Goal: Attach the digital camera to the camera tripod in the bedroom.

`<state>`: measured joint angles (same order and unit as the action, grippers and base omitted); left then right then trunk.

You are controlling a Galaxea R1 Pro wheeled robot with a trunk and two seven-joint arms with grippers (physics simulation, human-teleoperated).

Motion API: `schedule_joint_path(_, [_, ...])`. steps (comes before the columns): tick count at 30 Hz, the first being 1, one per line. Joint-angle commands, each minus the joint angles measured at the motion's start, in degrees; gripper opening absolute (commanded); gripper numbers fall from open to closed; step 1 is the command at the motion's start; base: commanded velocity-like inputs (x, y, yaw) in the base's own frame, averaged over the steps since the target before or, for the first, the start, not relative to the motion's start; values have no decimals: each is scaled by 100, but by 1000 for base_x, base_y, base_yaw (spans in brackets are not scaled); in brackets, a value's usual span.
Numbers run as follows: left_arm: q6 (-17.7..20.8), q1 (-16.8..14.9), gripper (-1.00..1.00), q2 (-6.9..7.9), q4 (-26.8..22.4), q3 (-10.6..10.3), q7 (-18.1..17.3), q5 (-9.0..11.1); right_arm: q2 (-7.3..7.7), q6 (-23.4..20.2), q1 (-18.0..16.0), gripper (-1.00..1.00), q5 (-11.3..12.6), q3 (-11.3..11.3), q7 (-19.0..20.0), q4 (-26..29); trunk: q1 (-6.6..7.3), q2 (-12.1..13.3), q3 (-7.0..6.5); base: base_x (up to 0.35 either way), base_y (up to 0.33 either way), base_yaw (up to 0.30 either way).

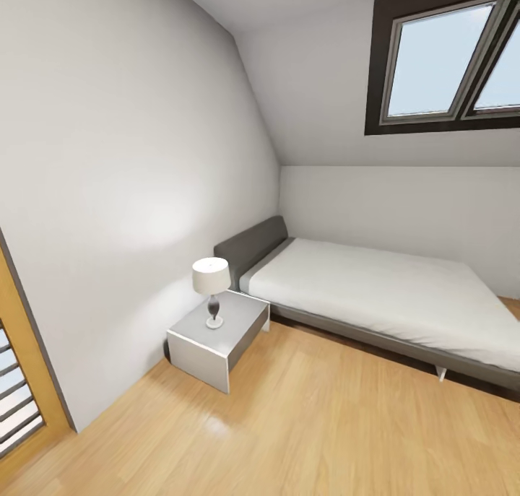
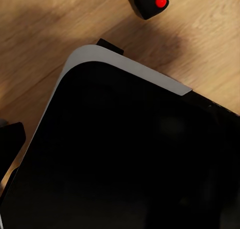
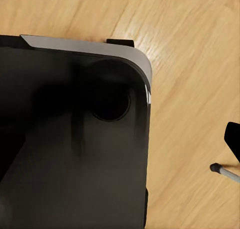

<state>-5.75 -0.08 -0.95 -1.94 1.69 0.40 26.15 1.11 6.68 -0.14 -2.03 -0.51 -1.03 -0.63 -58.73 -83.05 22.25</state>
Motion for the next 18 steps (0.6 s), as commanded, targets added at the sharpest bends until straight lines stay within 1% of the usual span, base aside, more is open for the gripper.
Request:
schedule_joint_path(1, [-14, -1, 100, -2, -1, 15, 4, 4, 3, 25, -2, 100, -22, -5, -11, -7, 0, -3, 4, 0, 0, -13])
schedule_joint_path(6, [-14, 0, 100, -2, -1, 15, 4, 3, 10, 19, -2, 100, -31, -10, -11, -7, 0, -3, 4, 0, 0, -6])
schedule_joint_path(7, [3, -7, 100, 8, -4, 24, -5, 13, 6, -11, 2, 100, -61, -43, -11, -16, 0, -3, 4, 0, 0, 0])
schedule_joint_path(18, [3, -8, 100, 19, -7, 24, -5, 10, 25, -11, 1, 100, -51, -40, -12, -16, 0, -3, 4, 0, 0, 0])
